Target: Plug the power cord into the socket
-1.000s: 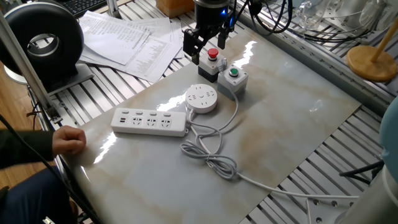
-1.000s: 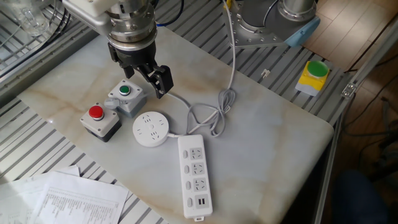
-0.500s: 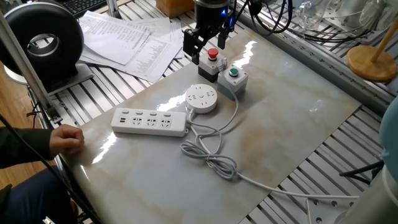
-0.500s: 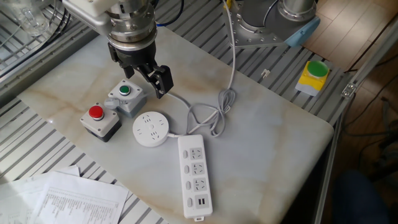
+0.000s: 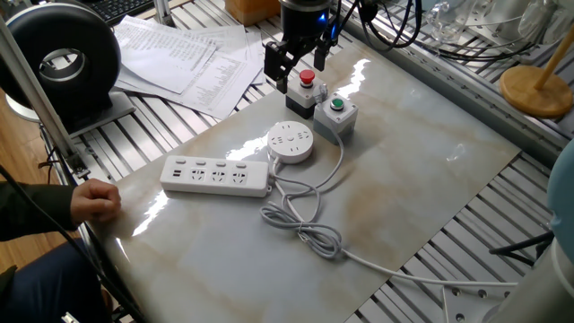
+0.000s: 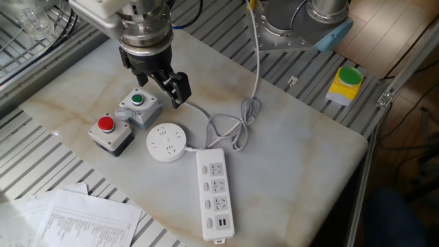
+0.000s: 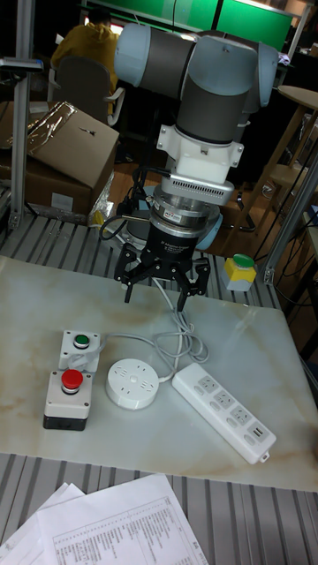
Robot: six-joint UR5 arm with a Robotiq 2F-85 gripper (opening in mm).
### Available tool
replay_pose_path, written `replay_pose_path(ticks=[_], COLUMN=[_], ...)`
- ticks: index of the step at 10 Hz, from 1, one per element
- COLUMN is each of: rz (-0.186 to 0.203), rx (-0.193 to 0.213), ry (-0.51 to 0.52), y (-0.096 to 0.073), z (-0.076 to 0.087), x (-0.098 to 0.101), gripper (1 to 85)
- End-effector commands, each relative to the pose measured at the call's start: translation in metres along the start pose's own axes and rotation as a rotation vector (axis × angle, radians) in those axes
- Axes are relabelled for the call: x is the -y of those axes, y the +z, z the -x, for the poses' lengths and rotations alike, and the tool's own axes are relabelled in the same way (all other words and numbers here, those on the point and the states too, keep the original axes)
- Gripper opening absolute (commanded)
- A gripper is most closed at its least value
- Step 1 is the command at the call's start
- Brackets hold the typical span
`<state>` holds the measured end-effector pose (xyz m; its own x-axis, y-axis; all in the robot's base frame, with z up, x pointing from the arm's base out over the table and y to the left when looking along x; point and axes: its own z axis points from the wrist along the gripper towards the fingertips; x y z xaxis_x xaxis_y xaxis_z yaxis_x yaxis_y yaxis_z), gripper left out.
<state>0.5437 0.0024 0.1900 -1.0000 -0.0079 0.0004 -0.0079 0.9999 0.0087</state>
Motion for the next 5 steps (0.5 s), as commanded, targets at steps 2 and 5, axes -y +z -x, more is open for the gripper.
replay_pose_path(ticks=[2, 5], rz=[-0.284, -0.295], rx=[0.134, 0.132], ry=[-0.120, -0.119], y=[-0.0112, -0.0121], z=[0.0383, 0.0382], x=[0.0651, 0.0663], gripper=[1.0, 1.0])
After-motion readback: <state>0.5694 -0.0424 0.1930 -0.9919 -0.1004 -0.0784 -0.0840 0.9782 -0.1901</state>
